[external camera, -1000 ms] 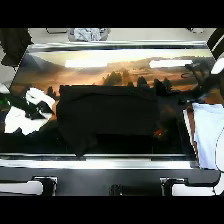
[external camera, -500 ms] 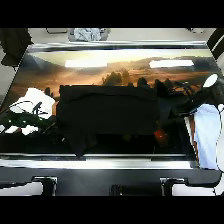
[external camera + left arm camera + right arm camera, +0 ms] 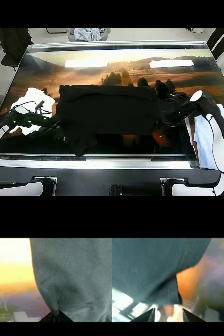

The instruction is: Fold the shirts.

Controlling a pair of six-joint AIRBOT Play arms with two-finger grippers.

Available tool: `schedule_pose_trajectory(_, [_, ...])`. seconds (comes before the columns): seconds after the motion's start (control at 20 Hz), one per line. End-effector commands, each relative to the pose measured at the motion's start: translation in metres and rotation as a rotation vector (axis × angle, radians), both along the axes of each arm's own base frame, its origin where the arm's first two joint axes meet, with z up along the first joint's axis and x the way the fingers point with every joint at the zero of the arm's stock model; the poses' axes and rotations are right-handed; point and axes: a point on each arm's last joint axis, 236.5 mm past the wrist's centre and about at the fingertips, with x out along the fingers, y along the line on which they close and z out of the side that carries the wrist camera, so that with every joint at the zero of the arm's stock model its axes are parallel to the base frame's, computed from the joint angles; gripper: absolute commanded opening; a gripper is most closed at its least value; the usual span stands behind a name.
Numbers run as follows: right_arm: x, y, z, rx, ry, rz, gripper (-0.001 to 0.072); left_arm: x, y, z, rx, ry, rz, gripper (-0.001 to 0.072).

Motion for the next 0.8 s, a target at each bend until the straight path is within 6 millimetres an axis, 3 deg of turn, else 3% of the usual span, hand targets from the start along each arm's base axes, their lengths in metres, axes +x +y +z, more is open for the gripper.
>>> schedule_pose_trajectory(0.0, [0.008, 0.012, -0.021, 0.027, -0.033, -0.075, 0.0436, -0.002, -0.003, 0.006, -0.010, -0.003, -0.006, 0.0028])
schedule_pose_trajectory(0.15, [0.004, 0.009, -0.023, 0.015, -0.016, -0.061, 0.0437, -0.001, -0.002, 0.010, -0.008, -0.013, -0.006, 0.0028])
schedule_pose_trajectory(0.4, [-0.015, 0.024, -0.032, -0.006, 0.052, 0.039, 0.0432, 0.000, -0.003, 0.012, -0.008, -0.018, -0.006, 0.0028])
schedule_pose_trajectory(0.45, [-0.017, 0.028, -0.035, -0.023, 0.061, 0.062, 0.0317, -0.002, -0.004, 0.012, -0.011, -0.012, -0.011, 0.0028])
schedule_pose_trajectory(0.5, [-0.019, 0.027, -0.038, -0.047, 0.073, 0.070, 0.0138, -0.004, -0.004, 0.013, -0.015, -0.006, -0.014, 0.0028])
schedule_pose_trajectory(0.55, [-0.022, 0.025, -0.039, -0.067, 0.085, 0.072, 0.0035, -0.004, -0.005, 0.014, -0.018, -0.004, -0.019, 0.0028])
schedule_pose_trajectory(0.65, [-0.020, 0.024, -0.032, -0.070, 0.063, 0.085, 0.0031, 0.006, -0.003, 0.027, -0.011, -0.047, -0.039, 0.0027])
schedule_pose_trajectory(0.75, [-0.001, 0.017, -0.004, -0.107, -0.052, 0.109, 0.0030, 0.036, 0.005, 0.070, 0.028, -0.184, -0.052, 0.0025])
